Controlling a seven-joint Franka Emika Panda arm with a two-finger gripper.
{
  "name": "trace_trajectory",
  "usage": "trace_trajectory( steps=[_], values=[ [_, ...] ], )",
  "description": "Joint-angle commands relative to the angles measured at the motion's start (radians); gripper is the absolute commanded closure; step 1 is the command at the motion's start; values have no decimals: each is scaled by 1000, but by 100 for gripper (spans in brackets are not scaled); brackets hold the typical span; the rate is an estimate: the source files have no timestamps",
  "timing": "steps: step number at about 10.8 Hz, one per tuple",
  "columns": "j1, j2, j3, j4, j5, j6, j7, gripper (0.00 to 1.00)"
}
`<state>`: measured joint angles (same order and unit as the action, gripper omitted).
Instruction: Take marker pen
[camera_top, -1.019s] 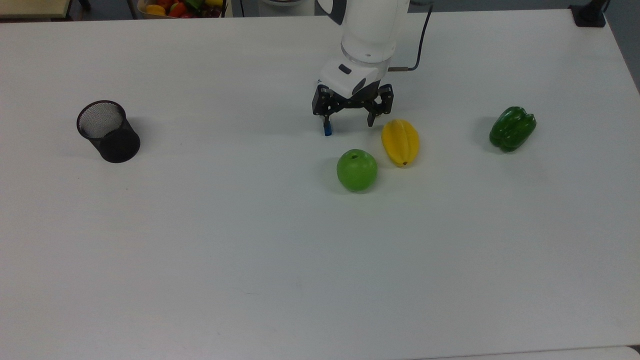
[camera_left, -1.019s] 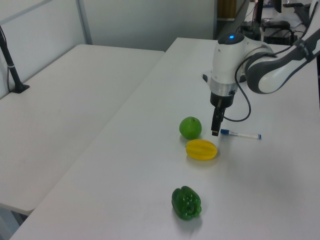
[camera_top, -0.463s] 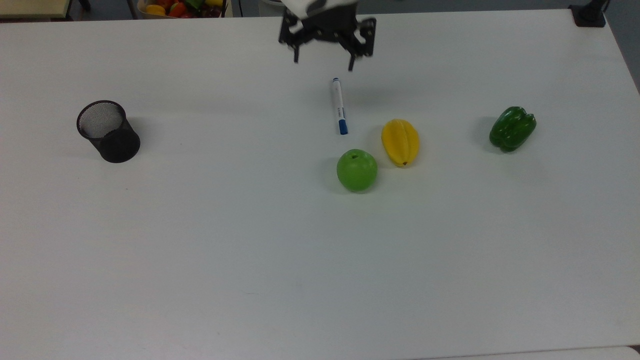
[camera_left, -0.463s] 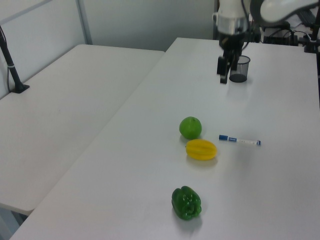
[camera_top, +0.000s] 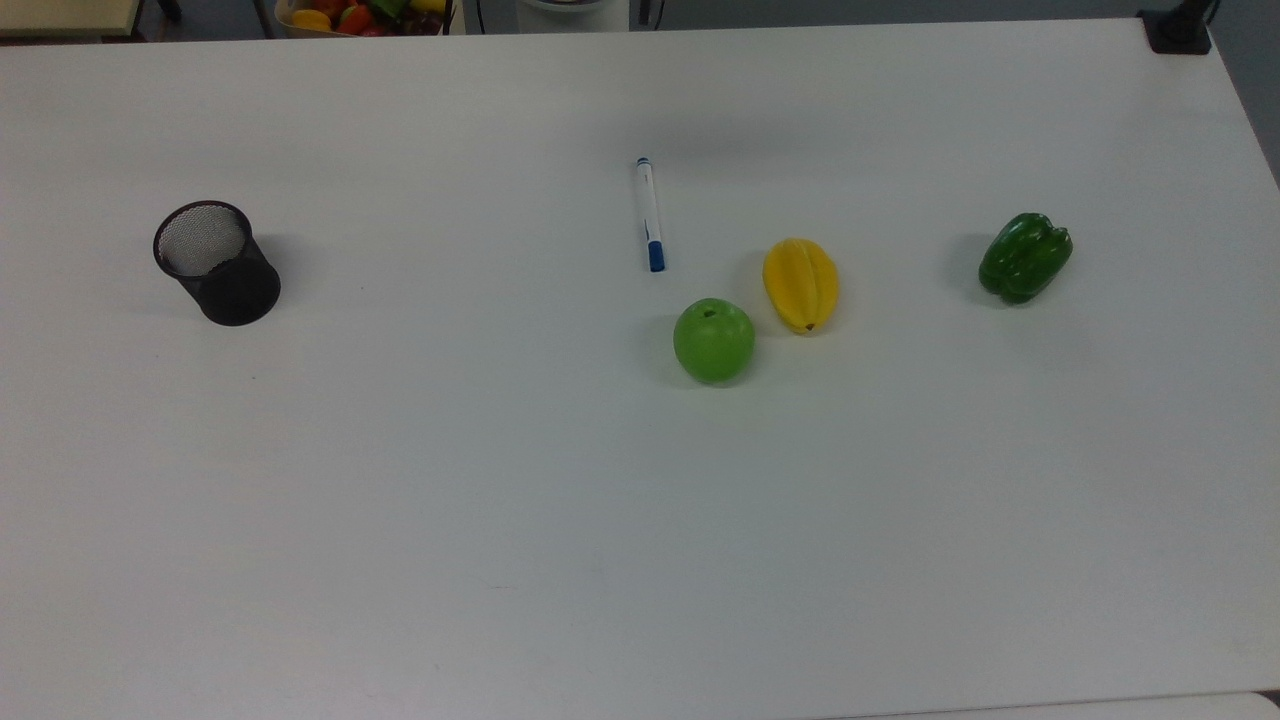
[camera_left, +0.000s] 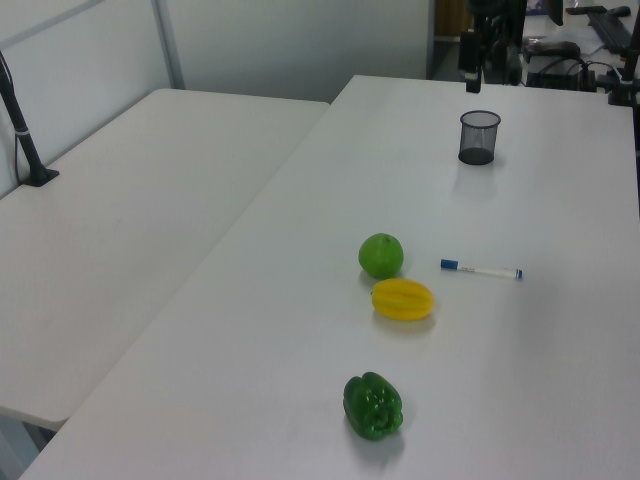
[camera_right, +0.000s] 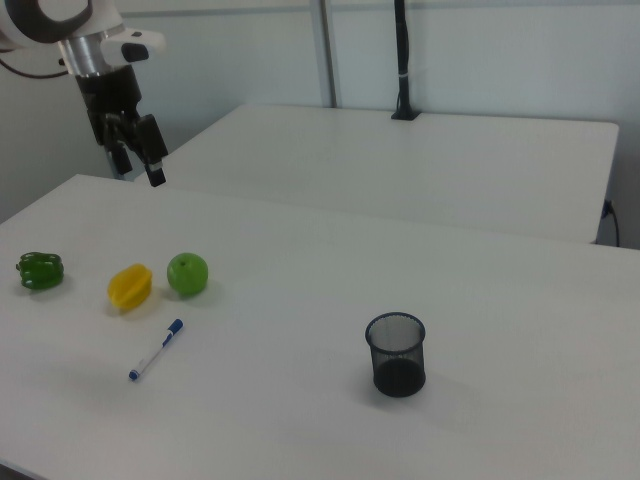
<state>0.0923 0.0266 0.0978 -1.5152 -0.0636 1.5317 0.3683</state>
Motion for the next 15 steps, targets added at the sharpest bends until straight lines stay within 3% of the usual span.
trace_trajectory(
  steps=[1, 3, 4, 6, 8, 9, 10, 11, 15],
  values=[
    [20, -59, -125, 0, 86, -31, -102, 0],
    [73, -88, -243, -20, 136, -21, -236, 0],
    [92, -100, -277, -26, 143, -19, -303, 0],
    [89, -99, -277, -58, 146, 11, -437, 0],
    [83, -87, -262, -80, 143, 105, -451, 0],
    [69, -89, -230, -110, 137, 137, -448, 0],
    [16, -99, -163, -128, 134, 145, -442, 0],
    [-5, -97, -139, -128, 134, 146, -439, 0],
    [18, -93, -139, -128, 133, 142, -439, 0]
  ],
)
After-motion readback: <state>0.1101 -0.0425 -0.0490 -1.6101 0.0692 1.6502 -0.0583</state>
